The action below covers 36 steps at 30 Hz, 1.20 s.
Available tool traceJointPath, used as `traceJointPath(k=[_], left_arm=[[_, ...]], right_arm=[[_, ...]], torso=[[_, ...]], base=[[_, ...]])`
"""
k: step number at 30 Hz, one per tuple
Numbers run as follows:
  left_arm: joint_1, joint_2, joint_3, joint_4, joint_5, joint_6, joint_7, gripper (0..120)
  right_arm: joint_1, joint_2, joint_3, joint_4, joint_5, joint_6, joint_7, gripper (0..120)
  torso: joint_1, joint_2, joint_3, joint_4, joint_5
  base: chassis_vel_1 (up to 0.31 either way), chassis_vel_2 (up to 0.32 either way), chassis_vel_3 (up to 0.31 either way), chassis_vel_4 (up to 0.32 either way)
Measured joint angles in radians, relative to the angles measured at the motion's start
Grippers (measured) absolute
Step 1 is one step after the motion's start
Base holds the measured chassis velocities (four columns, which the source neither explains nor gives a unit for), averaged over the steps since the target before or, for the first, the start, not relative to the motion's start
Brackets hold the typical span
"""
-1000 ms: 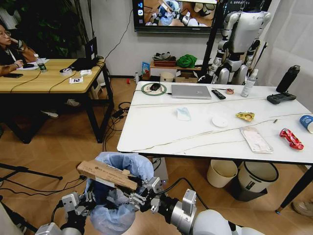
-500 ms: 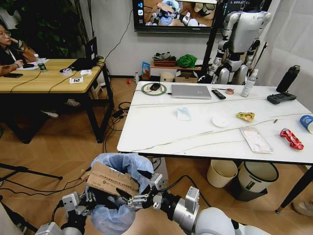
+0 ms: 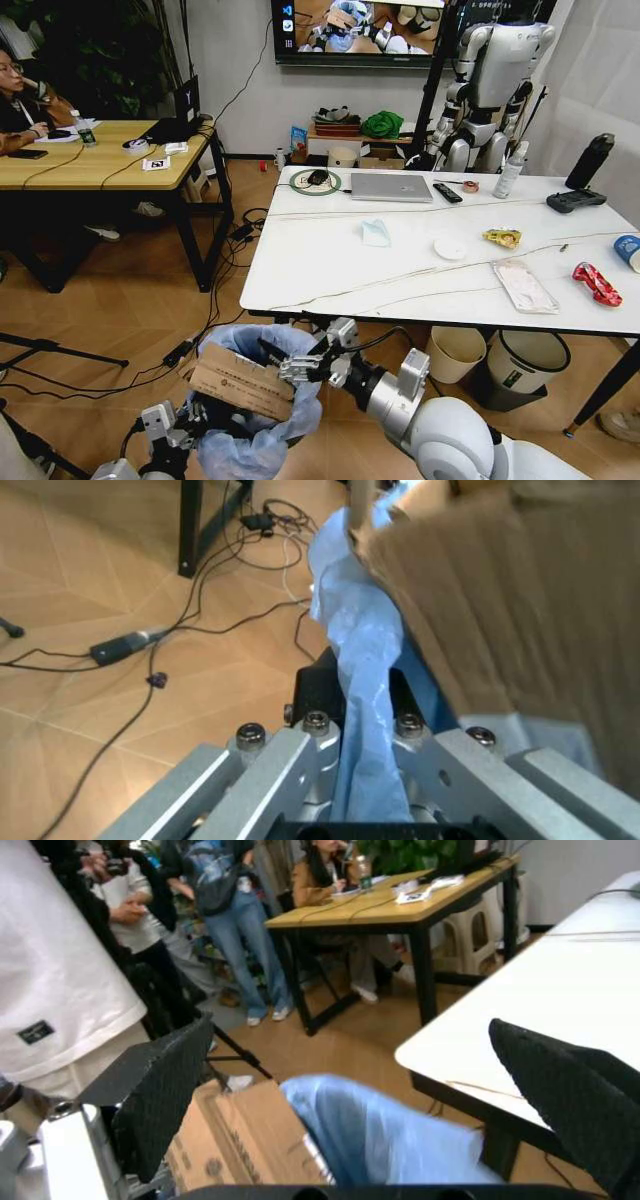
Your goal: Pick up the trash bin and place the trash from the table into it.
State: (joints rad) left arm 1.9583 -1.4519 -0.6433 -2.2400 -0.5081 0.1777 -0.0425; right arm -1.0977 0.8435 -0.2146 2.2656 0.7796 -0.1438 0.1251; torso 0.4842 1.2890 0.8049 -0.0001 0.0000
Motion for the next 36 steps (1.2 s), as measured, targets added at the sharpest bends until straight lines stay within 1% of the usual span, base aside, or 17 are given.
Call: traceJointPath(k=[3, 6, 8, 11, 13, 17, 20, 23, 24, 27, 28, 29, 30, 33, 36], left_arm=[[0.000, 0.008, 0.012, -0.003, -0.017, 0.005, 0.005, 0], [-0.015, 0.010, -0.004, 0.002, -0.030, 0.008, -0.011, 0], [-0.014, 0.015, -0.005, 0.004, -0.040, 0.009, -0.014, 0], [-0.007, 0.020, 0.011, 0.005, -0.039, 0.009, -0.005, 0], [-0.013, 0.020, 0.009, 0.006, -0.040, 0.009, -0.006, 0], [-0.019, 0.021, 0.009, 0.007, -0.046, 0.009, -0.008, 0], [-0.017, 0.022, 0.008, 0.002, -0.048, 0.009, -0.009, 0], [-0.016, 0.014, 0.006, -0.009, -0.051, 0.008, -0.009, 0], [-0.016, 0.014, 0.006, -0.009, -0.051, 0.008, -0.009, 0], [-0.029, 0.017, 0.011, -0.015, -0.059, 0.012, -0.012, 0], [-0.037, 0.022, 0.015, -0.014, -0.064, 0.016, -0.014, 0], [-0.042, 0.027, 0.016, -0.012, -0.069, 0.017, -0.015, 0], [-0.042, 0.027, 0.016, -0.012, -0.069, 0.017, -0.015, 0], [-0.034, 0.026, 0.013, -0.006, -0.072, 0.017, -0.016, 0], [-0.028, 0.022, 0.010, -0.007, -0.071, 0.016, -0.015, 0]], right_arm=[[-0.023, -0.001, 0.021, 0.001, -0.009, 0.000, -0.001, 100], [-0.038, -0.001, 0.035, 0.002, -0.016, 0.000, -0.001, 100], [-0.050, -0.001, 0.044, 0.002, -0.021, 0.000, -0.001, 100], [-0.070, -0.001, 0.060, 0.002, -0.032, 0.000, -0.002, 100], [-0.076, -0.001, 0.067, 0.002, -0.034, 0.000, -0.003, 100], [-0.080, 0.004, 0.086, 0.001, -0.033, -0.001, 0.001, 100], [-0.035, 0.031, 0.114, -0.021, -0.006, -0.035, 0.049, 100], [0.061, 0.070, 0.159, -0.086, 0.040, -0.117, 0.136, 100], [0.061, 0.070, 0.159, -0.086, 0.040, -0.117, 0.136, 100], [0.123, 0.093, 0.226, -0.164, 0.065, -0.203, 0.200, 100], [0.131, 0.096, 0.254, -0.184, 0.070, -0.229, 0.209, 100], [0.148, 0.102, 0.289, -0.217, 0.077, -0.269, 0.214, 100], [0.148, 0.102, 0.289, -0.217, 0.077, -0.269, 0.214, 100], [0.204, 0.122, 0.335, -0.307, 0.090, -0.335, 0.206, 100], [0.247, 0.135, 0.341, -0.364, 0.092, -0.347, 0.197, 100]], torso=[[0.000, 0.000, 0.000, 0.0000, -0.0001], [0.000, 0.000, 0.000, -0.0003, 0.0002], [0.000, 0.000, 0.000, 0.0001, 0.0002], [0.000, 0.000, 0.000, 0.0001, -0.0002], [0.000, 0.000, 0.000, 0.0001, 0.0003], [0.000, 0.000, 0.000, -0.0001, 0.0000], [0.000, 0.000, 0.000, -0.0001, 0.0000], [0.000, 0.000, 0.000, 0.0001, 0.0001], [0.000, 0.000, 0.000, 0.0001, 0.0001], [0.000, 0.000, 0.000, 0.0006, 0.0003], [0.000, 0.000, 0.000, 0.0005, 0.0002], [0.000, 0.000, 0.000, -0.0007, -0.0002], [0.000, 0.000, 0.000, -0.0007, -0.0002], [0.000, 0.000, 0.000, -0.0003, 0.0002], [0.000, 0.000, 0.000, 0.0001, 0.0002]], base=[[0.000, 0.000, 0.000, 0.000], [0.000, 0.000, 0.000, 0.000], [0.000, 0.000, 0.000, 0.000], [0.000, 0.000, 0.000, 0.000], [0.000, 0.000, 0.000, 0.000], [0.000, 0.000, 0.000, 0.000], [0.000, 0.000, 0.000, 0.000], [0.000, 0.000, 0.000, 0.000], [0.000, 0.000, 0.000, 0.000], [0.000, 0.000, 0.000, 0.000], [0.000, 0.000, 0.000, 0.000], [0.000, 0.000, 0.000, 0.000], [0.000, 0.000, 0.000, 0.000], [0.000, 0.000, 0.000, 0.000], [0.000, 0.000, 0.000, 0.000]])
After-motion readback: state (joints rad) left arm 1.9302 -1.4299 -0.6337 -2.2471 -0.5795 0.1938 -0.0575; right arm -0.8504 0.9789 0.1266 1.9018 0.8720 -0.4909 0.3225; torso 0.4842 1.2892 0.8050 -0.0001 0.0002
